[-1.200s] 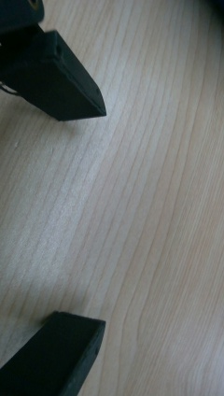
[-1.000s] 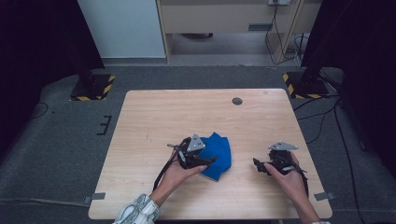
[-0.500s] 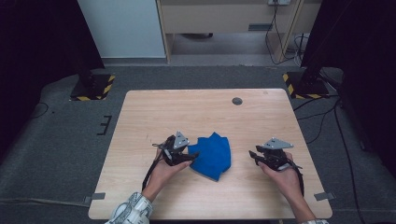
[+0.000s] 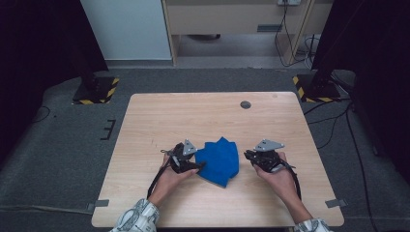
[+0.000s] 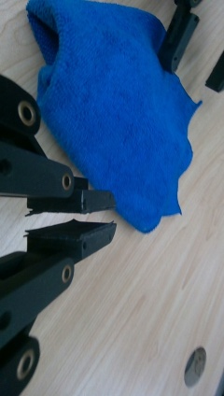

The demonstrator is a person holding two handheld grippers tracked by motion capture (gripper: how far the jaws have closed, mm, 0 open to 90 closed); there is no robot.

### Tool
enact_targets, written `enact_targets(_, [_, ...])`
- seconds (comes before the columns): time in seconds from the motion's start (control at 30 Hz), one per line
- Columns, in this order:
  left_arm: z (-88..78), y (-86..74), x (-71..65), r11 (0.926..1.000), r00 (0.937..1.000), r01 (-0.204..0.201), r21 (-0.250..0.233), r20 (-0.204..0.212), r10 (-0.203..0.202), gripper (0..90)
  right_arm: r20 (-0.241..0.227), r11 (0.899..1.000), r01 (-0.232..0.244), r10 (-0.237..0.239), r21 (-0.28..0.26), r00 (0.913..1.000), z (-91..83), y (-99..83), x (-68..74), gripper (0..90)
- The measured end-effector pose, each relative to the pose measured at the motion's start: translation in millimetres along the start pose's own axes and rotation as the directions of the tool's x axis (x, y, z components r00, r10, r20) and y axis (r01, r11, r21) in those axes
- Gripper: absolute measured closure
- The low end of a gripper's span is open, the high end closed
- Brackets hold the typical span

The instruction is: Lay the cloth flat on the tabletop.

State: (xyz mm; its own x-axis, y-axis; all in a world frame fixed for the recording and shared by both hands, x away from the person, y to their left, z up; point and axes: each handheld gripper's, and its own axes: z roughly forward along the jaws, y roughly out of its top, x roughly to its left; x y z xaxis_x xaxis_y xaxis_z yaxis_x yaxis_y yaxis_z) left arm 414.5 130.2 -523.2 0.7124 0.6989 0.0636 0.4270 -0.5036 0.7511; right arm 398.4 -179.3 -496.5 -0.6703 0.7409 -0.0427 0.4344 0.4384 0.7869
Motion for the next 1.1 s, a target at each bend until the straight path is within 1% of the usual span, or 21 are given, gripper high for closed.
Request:
enact_targets(0.07, [0.1, -0.4, 2.6, 0.9999, 0.9997, 0.016, -0.003, -0.020, -0.016, 24.1, -0.001, 1.000, 0.004, -0.004, 0.004, 1.0000, 1.9, 0.7, 1.3, 79.3])
enact_targets(0.17, [-0.5, -1.5, 11.5, 0.9993, 0.9973, 0.026, -0.026, -0.069, -0.027, 27.9, 0.001, 1.000, 0.000, 0.000, 0.003, 1.0000, 2.3, 0.9, 1.3, 78.0])
enact_targets(0.23, [-1.4, -1.6, 17.8, 0.9969, 0.9947, 0.059, -0.053, -0.082, -0.063, 31.7, 0.000, 1.000, -0.012, 0.012, 0.003, 0.9999, 1.9, 0.2, 1.3, 77.3])
enact_targets(0.27, [-0.6, -1.6, 20.2, 0.9951, 0.9937, 0.076, -0.063, -0.078, -0.081, 32.2, -0.002, 1.000, -0.013, 0.013, 0.004, 0.9999, 1.7, 0.0, 1.4, 77.1])
enact_targets(0.33, [4.1, -1.3, 23.2, 0.9930, 0.9931, 0.102, -0.060, -0.052, -0.105, 31.7, -0.001, 1.000, -0.014, 0.014, 0.004, 0.9999, 1.7, 0.1, 2.1, 76.1])
enact_targets(0.4, [8.8, -1.6, 22.6, 0.9941, 0.9939, 0.098, -0.047, -0.047, -0.100, 30.2, -0.005, 1.000, -0.015, 0.015, 0.005, 0.9999, 2.4, 0.1, 2.5, 74.8])
enact_targets(0.47, [13.1, -3.1, 21.1, 0.9946, 0.9945, 0.101, -0.025, -0.027, -0.101, 28.5, -0.008, 1.000, -0.016, 0.016, 0.010, 0.9998, 2.9, -0.2, 3.7, 72.2])
enact_targets(0.5, [13.1, -3.1, 21.1, 0.9946, 0.9945, 0.101, -0.025, -0.027, -0.101, 27.5, -0.008, 1.000, -0.016, 0.016, 0.010, 0.9998, 2.9, -0.2, 3.7, 72.2])
enact_targets(0.53, [16.1, -3.8, 18.7, 0.9949, 0.9948, 0.100, 0.008, -0.019, -0.100, 27.1, -0.005, 1.000, -0.020, 0.020, 0.008, 0.9998, 2.7, -0.2, 4.5, 70.2])
enact_targets(0.6, [16.8, -3.3, 18.4, 0.9954, 0.9953, 0.095, 0.016, -0.020, -0.094, 27.1, -0.012, 0.999, -0.031, 0.031, 0.012, 0.9995, 2.8, -0.3, 4.6, 68.8])
enact_targets(0.7, [17.0, -3.4, 19.8, 0.9947, 0.9948, 0.102, 0.017, -0.001, -0.102, 28.4, -0.010, 0.999, -0.036, 0.036, 0.013, 0.9993, 3.3, -0.5, 5.0, 66.3])
enact_targets(0.73, [17.0, -3.4, 19.8, 0.9947, 0.9948, 0.102, 0.017, -0.001, -0.102, 30.7, -0.010, 0.999, -0.036, 0.036, 0.013, 0.9993, 3.3, -0.5, 5.0, 66.3])
enact_targets(0.77, [15.9, -3.8, 18.5, 0.9963, 0.9960, 0.086, 0.006, 0.023, -0.086, 36.3, -0.011, 0.999, -0.038, 0.038, 0.009, 0.9992, 3.1, 0.0, 5.5, 64.6])
enact_targets(1.03, [14.7, -0.4, 7.7, 0.9980, 0.9952, 0.063, 0.010, 0.075, -0.063, 80.4, -0.010, 0.999, -0.038, 0.038, 0.005, 0.9992, 2.9, 1.2, 6.8, 62.8])
enact_targets(1.1, [14.0, 0.5, 6.4, 0.9979, 0.9949, 0.062, 0.018, 0.079, -0.063, 84.7, -0.012, 0.999, -0.037, 0.037, 0.004, 0.9992, 2.6, 1.2, 6.8, 62.6])
